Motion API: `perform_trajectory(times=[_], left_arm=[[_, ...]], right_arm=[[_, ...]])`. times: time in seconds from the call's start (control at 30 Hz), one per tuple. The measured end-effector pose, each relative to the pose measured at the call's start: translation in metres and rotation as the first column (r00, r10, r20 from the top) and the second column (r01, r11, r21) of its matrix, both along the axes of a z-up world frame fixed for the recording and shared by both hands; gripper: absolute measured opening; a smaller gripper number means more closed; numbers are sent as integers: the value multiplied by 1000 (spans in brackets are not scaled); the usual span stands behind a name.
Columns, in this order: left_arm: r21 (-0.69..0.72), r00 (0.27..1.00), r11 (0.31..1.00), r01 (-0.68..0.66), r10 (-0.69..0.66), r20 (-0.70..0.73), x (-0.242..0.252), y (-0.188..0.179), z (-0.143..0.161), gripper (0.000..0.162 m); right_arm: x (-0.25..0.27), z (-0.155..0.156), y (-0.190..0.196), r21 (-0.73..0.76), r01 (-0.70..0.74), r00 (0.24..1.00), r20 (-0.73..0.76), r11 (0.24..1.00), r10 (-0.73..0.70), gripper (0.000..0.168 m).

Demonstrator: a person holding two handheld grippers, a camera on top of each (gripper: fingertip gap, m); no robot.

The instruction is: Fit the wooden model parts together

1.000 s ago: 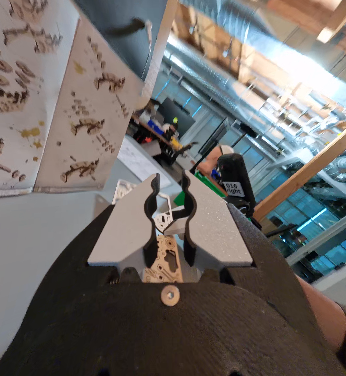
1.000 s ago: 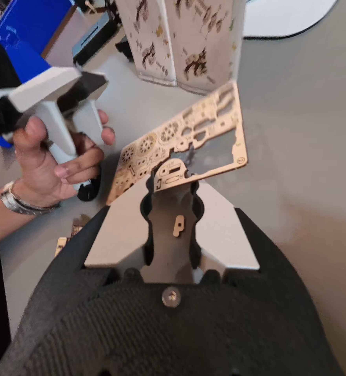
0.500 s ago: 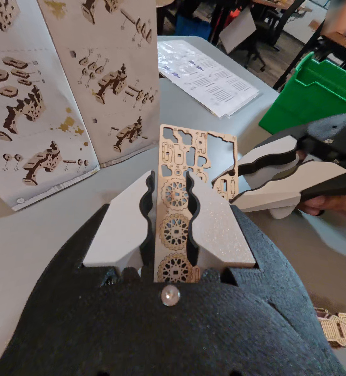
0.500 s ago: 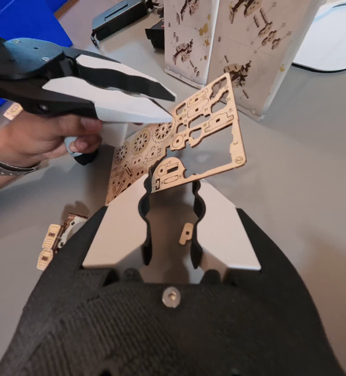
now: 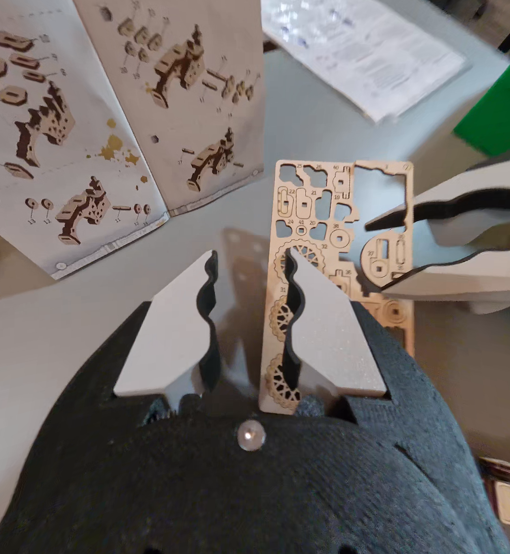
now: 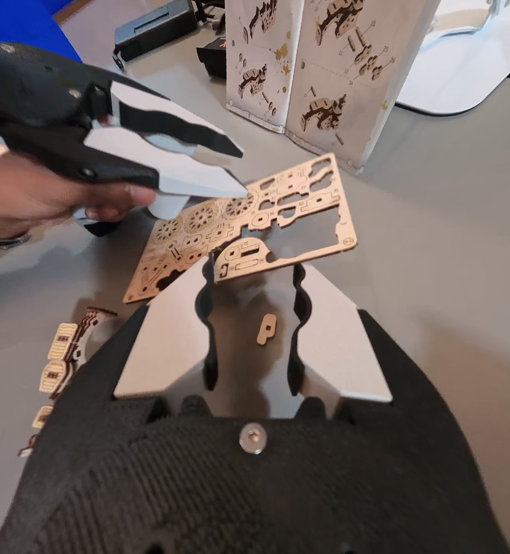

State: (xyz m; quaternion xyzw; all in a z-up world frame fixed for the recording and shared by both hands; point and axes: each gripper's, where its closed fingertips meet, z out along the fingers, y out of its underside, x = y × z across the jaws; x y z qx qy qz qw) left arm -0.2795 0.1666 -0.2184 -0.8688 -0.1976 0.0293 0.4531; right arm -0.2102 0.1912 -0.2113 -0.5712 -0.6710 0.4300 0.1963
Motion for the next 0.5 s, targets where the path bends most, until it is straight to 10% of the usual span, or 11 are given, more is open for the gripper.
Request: perform_trajectory(times=[0.03,0.5], left_arm=[[-42,1000,999,7,-8,-23,0,-1,-4,49],[-80,997,996,-50,45,-55,-8,-6,-8,46]], right_arm=[[1,1,1,-21,8,1000,1,1000,-8,56],[9,-8,12,126,0,1000,-2,992,1,59]])
